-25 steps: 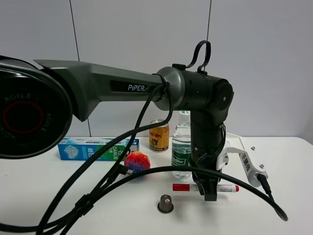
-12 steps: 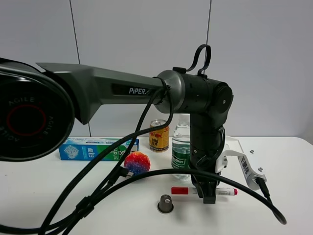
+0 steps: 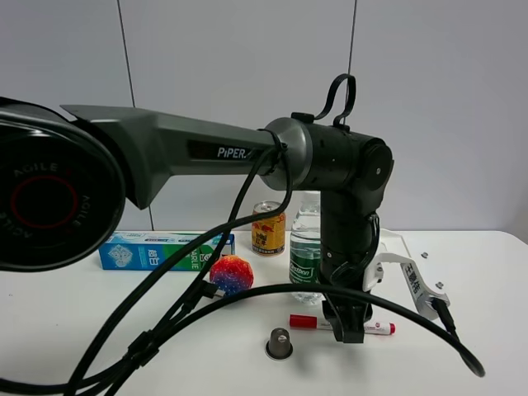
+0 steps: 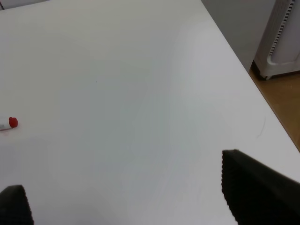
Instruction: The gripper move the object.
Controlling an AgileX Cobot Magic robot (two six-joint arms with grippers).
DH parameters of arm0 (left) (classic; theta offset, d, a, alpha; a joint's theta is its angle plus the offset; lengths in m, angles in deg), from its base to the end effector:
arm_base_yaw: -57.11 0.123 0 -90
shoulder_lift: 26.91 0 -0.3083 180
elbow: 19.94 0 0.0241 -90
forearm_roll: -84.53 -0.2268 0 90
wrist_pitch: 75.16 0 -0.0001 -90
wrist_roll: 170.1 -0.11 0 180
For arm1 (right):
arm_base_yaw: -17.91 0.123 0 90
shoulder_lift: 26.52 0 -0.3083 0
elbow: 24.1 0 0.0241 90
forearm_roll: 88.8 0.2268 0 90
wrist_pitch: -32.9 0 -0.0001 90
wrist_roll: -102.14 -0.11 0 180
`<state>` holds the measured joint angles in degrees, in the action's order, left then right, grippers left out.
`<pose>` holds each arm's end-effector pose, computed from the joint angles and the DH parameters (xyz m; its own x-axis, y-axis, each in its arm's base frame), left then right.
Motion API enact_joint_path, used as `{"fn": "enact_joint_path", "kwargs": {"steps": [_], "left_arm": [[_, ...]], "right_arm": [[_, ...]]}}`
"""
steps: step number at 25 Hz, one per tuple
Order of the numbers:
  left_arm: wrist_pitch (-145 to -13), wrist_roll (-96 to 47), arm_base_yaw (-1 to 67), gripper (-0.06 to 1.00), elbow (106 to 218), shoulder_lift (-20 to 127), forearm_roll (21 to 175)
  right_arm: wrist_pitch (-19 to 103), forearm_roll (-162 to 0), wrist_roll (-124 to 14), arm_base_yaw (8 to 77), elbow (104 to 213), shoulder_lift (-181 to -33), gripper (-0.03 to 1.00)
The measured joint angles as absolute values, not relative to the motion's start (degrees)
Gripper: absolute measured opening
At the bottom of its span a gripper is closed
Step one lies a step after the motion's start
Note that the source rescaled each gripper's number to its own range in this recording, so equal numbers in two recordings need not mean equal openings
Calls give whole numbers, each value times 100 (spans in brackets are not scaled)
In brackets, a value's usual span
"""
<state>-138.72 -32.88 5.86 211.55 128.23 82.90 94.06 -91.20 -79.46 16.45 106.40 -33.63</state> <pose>0.3340 -0.4116 0.1153 0.0916 0.9854 -0.1436 0.9831 -0.0665 0.1705 -0.0327 -0.0032 0.2548 -0.4650 0.0196 -0.8851 0.0615 0.9981 -0.0103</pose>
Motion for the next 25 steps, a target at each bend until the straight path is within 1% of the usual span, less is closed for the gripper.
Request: {"fn": "enact_joint_path", "kwargs": {"steps": [3,8,10,13,14,15,16,18,21,24,25], "left_arm": [[-14060,-3040,557,32,21155,12569,8161],[-14375,-2223,455,34,21155,11606,7691],[-14411,-2036,440,41,21155,11185,7464],[-14422,-1718,440,67,21155,10454,7115],[-14422,-1480,440,73,21155,10251,6996],[-14422,-1480,440,73,21155,10251,6996],[-14428,-1166,440,78,21155,9986,6882],[-14431,-426,478,80,21160,9584,6757],[-14443,651,623,81,21160,9030,6713],[-14466,990,815,82,21160,8560,6611],[-14467,1066,977,82,21160,8307,6574]], "right_arm": [[9406,-9120,-7946,1645,10640,-3363,100],[9406,-9120,-7946,1645,10640,-3363,100],[9406,-9120,-7946,1645,10640,-3363,100],[9406,-9120,-7946,1645,10640,-3363,100],[9406,-9120,-7946,1645,10640,-3363,100],[9406,-9120,-7946,1645,10640,-3363,100],[9406,-9120,-7946,1645,10640,-3363,100],[9406,-9120,-7946,1645,10640,-3363,100],[9406,-9120,-7946,1645,10640,-3363,100],[9406,-9120,-7946,1645,10640,-3363,100],[9406,-9120,-7946,1645,10640,-3363,100]]}}
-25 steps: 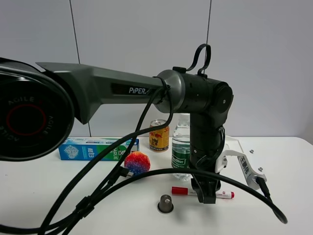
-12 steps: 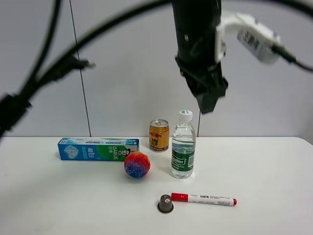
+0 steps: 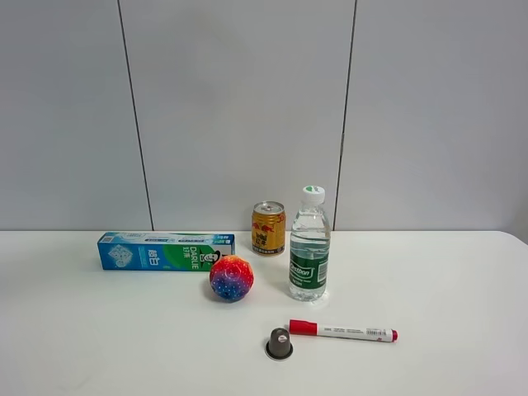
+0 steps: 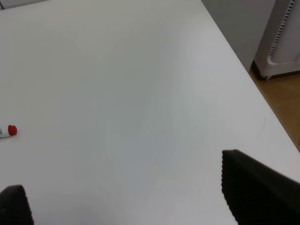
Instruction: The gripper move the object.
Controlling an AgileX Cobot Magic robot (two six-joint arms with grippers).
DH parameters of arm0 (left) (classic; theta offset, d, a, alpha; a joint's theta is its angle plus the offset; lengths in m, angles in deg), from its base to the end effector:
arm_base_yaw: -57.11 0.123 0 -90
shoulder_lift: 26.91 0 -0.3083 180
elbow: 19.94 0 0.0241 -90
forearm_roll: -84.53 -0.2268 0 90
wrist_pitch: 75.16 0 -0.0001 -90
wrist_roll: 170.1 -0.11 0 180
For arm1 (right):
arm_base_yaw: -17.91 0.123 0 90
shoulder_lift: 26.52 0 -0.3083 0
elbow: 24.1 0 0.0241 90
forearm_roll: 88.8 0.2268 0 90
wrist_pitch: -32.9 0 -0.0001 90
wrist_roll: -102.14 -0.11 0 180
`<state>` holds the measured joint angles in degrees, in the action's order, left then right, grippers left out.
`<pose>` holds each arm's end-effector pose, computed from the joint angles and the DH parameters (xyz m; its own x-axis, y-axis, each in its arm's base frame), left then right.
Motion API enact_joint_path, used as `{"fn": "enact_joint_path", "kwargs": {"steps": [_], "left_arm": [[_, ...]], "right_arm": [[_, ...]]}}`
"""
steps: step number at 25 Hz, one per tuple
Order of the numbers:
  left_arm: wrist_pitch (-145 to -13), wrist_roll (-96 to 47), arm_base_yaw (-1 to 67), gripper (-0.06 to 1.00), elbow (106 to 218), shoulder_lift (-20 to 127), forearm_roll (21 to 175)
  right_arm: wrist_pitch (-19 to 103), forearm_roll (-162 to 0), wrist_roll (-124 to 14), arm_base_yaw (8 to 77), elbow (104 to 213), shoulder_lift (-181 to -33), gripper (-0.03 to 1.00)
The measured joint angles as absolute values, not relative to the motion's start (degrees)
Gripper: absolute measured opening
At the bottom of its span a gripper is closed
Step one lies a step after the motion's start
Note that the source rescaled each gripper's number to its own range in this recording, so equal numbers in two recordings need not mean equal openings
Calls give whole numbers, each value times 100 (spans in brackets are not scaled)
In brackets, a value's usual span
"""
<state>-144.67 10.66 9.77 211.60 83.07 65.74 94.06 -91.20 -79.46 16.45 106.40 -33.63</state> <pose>0.2750 -0.2494 0.4889 -0.3481 0.5256 -0.7762 0.5774 0.7725 0.2642 -0.0327 -0.0032 0.2548 -0.4650 0.0196 -0.8851 0.0615 0.9981 -0.0103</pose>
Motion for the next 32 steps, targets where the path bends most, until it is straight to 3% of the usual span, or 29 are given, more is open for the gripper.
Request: {"fn": "enact_joint_path", "kwargs": {"steps": [7,18,32], "left_arm": [[-14472,1079,1539,75,20700,7518,6568],[-14472,1393,3339,73,17356,5128,7271],[-14472,1431,5380,73,14648,1639,8057]], "right_arm": [[9406,-9120,-7946,1645,10640,-3363,100],[9406,-9120,-7946,1645,10640,-3363,100],[9406,-9120,-7946,1645,10640,-3363,100]]}}
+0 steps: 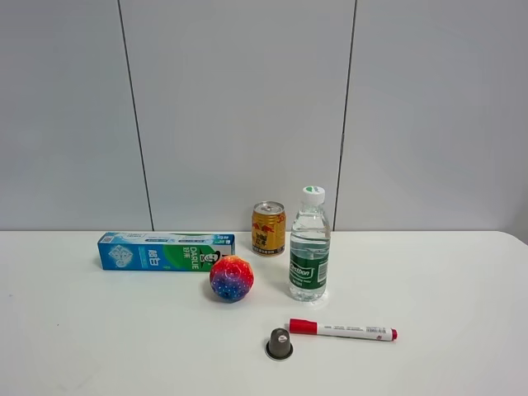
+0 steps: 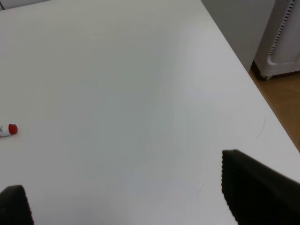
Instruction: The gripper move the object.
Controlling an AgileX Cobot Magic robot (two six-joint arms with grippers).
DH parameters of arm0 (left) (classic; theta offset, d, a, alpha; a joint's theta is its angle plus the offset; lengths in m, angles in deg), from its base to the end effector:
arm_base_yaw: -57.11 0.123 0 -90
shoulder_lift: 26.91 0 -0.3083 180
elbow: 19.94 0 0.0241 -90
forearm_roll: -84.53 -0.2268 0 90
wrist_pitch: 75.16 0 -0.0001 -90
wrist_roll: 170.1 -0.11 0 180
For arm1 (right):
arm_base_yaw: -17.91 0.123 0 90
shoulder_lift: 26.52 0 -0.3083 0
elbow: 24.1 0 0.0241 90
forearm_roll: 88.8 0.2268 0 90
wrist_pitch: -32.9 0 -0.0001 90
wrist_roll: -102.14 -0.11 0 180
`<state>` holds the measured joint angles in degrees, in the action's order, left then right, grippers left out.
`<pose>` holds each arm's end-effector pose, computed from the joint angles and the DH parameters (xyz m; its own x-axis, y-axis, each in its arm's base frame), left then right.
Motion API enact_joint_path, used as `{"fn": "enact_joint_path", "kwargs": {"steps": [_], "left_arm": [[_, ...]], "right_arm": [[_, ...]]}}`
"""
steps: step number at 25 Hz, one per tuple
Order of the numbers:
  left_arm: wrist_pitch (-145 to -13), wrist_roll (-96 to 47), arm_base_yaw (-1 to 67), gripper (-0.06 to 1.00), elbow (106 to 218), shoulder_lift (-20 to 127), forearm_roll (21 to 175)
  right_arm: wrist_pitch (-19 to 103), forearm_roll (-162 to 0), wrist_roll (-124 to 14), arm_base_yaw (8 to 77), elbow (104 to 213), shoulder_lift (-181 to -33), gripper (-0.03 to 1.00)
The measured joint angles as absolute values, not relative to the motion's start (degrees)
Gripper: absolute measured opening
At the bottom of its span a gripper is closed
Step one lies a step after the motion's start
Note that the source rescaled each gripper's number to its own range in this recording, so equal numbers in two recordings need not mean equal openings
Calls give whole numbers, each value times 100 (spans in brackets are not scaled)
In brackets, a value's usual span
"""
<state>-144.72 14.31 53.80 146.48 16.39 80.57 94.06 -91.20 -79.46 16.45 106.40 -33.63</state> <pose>0.0411 0.0048 0.4133 -0.5918 -0.0185 -0.8058 -0.0257 0.9997 -0.0041 -0.0327 -0.0032 0.2548 -0.4650 0.0196 -0.8851 0.0615 0.9981 -0.0103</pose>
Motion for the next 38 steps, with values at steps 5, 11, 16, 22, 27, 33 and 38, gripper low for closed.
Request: {"fn": "enact_joint_path", "kwargs": {"steps": [5,11,16,22,27,33,38], "left_arm": [[-14472,1431,5929,73,13627,408,8324],[-14478,1167,6458,73,12495,-827,8497],[-14427,1082,6510,73,11841,-1638,8690],[-14152,1081,6510,73,11337,-1998,8782],[-13860,1081,6510,73,11302,-2003,8777],[-13565,1081,6510,73,11127,-2004,8777],[-13565,1081,6510,73,11127,-2004,8777]], "right_arm": [[9406,-9120,-7946,1645,10640,-3363,100],[9406,-9120,-7946,1645,10640,-3363,100],[9406,-9120,-7946,1645,10640,-3363,100],[9406,-9120,-7946,1645,10640,-3363,100],[9406,-9120,-7946,1645,10640,-3363,100],[9406,-9120,-7946,1645,10640,-3363,100],[9406,-9120,-7946,1645,10640,-3363,100]]}}
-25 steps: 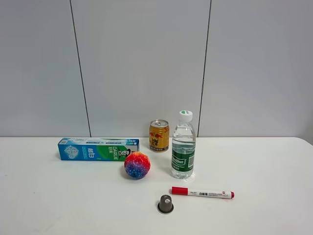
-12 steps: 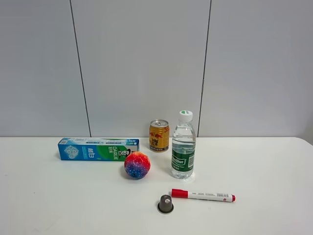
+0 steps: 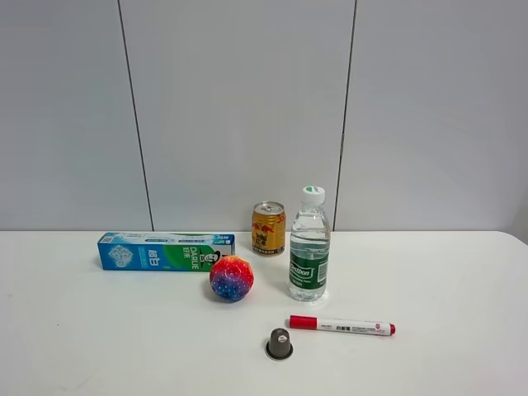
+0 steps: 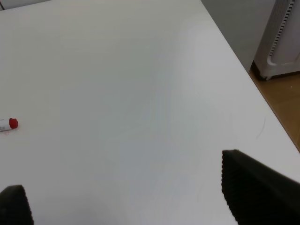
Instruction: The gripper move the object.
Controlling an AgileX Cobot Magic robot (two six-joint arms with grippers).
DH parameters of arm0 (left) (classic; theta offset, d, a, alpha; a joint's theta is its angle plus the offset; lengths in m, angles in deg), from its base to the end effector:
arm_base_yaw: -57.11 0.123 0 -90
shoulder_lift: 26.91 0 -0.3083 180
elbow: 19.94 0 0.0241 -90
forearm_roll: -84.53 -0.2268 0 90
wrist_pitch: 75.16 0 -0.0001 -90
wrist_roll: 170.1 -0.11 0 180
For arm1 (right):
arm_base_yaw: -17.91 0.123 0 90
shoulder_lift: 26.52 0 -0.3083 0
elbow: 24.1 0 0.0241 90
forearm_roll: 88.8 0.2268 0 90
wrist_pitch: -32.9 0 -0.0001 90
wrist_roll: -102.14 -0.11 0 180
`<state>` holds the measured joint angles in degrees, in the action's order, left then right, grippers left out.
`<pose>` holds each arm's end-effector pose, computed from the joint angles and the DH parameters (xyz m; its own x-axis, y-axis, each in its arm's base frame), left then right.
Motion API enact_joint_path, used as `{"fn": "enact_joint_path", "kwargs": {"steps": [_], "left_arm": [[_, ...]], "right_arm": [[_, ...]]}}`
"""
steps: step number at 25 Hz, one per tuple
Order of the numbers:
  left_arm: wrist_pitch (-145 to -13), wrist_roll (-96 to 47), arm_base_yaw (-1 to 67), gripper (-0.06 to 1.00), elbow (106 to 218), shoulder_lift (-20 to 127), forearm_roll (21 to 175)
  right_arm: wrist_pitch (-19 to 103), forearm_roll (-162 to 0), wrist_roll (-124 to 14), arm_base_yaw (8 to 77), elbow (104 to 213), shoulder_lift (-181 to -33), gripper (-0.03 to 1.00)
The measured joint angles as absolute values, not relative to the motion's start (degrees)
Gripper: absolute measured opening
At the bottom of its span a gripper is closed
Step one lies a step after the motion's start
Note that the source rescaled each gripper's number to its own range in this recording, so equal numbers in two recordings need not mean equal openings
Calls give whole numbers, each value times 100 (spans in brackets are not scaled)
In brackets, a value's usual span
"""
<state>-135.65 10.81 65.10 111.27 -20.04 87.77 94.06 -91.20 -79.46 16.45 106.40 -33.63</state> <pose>-0.0327 -0.0101 0.2593 -0.4313 -0.1047 -0.8961 -0.1141 0.9916 -0.0609 -0.0327 -0.0032 0.2548 -0.4650 0.0196 -0.8851 0.0615 0.9981 -0.0103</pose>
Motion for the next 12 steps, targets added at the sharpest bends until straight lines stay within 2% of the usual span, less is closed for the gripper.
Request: {"fn": "enact_joint_path", "kwargs": {"steps": [12], "left_arm": [[-13565,1081,6510,73,11127,-2004,8777]], "right_arm": [[9406,-9120,-7946,1645,10640,-3363,100]]}}
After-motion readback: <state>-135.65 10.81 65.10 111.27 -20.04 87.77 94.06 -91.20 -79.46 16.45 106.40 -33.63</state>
